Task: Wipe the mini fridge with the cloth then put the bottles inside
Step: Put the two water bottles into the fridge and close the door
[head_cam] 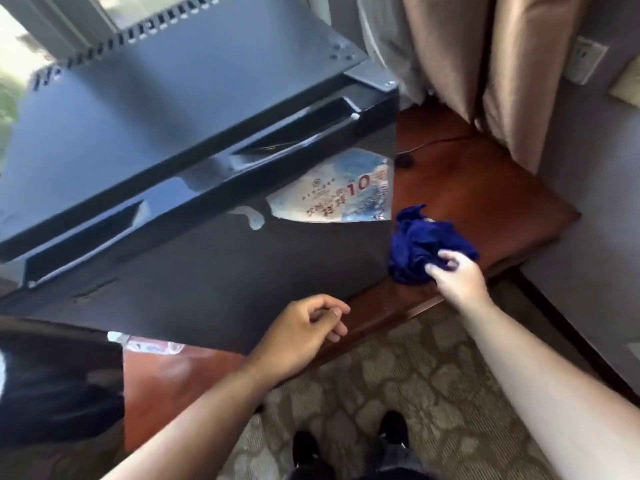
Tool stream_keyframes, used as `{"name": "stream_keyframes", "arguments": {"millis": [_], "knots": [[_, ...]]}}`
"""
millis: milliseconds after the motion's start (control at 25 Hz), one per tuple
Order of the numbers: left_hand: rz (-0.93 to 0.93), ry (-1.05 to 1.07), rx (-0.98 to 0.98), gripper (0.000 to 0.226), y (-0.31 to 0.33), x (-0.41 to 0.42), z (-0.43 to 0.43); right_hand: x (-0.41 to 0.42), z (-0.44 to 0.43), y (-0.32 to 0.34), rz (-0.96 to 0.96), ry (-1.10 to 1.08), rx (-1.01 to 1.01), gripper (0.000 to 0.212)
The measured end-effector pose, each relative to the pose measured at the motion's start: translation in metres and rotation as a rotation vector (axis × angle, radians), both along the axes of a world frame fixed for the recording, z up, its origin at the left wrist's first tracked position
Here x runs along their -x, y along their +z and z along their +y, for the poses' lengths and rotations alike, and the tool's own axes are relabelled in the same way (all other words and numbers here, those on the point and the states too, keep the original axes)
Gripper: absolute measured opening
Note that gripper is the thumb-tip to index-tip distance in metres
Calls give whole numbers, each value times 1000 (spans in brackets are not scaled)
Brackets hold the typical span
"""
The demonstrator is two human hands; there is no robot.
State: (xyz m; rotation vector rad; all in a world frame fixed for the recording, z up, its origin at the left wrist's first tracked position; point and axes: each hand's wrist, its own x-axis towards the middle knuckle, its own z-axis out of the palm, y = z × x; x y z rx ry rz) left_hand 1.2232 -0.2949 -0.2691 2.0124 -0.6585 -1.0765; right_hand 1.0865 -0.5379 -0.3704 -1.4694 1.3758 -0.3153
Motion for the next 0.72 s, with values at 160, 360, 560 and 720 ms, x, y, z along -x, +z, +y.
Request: {"name": "stream_keyframes", "arguments": {"millis": [160,360,560,720], "knots": [[26,124,6,20,6,-14,61,-4,78,-7,-90,144,-78,14],[-218,204,14,19,26,-45,159,-61,193,23,-225,558,-157,27],[-474,246,-24,14,32,-102,243,-116,295,68,-239,943,-59,6],[-611,287,-29,17,21,-175,290,-158,356,88,-251,1023,-13,8]]}}
